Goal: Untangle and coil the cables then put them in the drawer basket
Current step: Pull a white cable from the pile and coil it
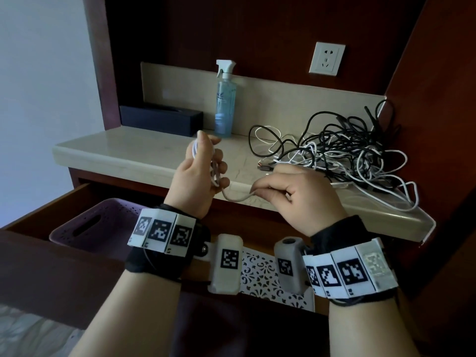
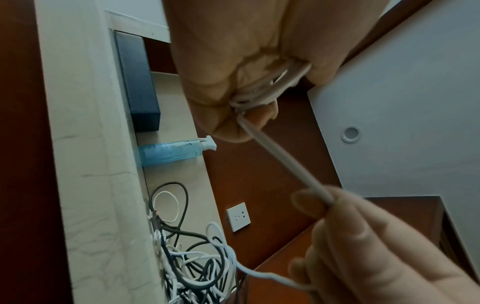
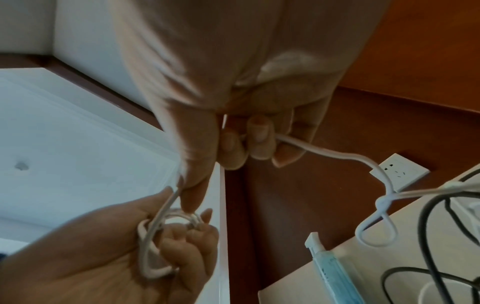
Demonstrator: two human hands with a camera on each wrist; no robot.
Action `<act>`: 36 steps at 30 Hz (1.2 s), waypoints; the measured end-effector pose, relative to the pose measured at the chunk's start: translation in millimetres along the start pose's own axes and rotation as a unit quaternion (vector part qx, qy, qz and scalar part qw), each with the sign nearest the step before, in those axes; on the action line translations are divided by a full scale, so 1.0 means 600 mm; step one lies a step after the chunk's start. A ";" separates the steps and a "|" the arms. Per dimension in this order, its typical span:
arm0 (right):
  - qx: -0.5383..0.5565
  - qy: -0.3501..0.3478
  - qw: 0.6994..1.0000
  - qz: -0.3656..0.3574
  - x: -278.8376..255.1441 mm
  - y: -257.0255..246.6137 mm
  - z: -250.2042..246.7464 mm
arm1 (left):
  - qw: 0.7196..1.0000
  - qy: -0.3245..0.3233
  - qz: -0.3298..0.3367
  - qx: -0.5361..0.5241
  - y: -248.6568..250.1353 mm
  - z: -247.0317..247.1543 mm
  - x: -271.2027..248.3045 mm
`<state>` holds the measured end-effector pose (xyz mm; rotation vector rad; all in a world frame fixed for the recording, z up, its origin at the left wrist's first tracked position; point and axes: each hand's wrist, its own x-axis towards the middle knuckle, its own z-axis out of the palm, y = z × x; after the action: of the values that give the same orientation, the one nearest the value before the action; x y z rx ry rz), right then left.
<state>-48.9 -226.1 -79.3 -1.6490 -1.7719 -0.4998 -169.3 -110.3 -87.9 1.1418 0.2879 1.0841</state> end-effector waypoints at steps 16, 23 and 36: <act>0.031 0.087 0.995 0.034 0.025 0.008 0.003 | 0.961 -0.214 -0.142 0.107 -0.025 0.021 -0.011; 0.019 -0.013 1.000 0.006 0.068 0.033 -0.047 | 0.927 -0.272 -0.208 0.154 -0.010 0.011 0.005; -0.049 -0.155 0.920 0.358 0.182 0.183 -0.093 | 0.922 -0.239 -0.188 0.240 0.034 0.059 0.116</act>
<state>71.1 -169.3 18.2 -2.3802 -1.2046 0.0181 -122.3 -74.8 -33.0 1.6677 0.3763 0.3735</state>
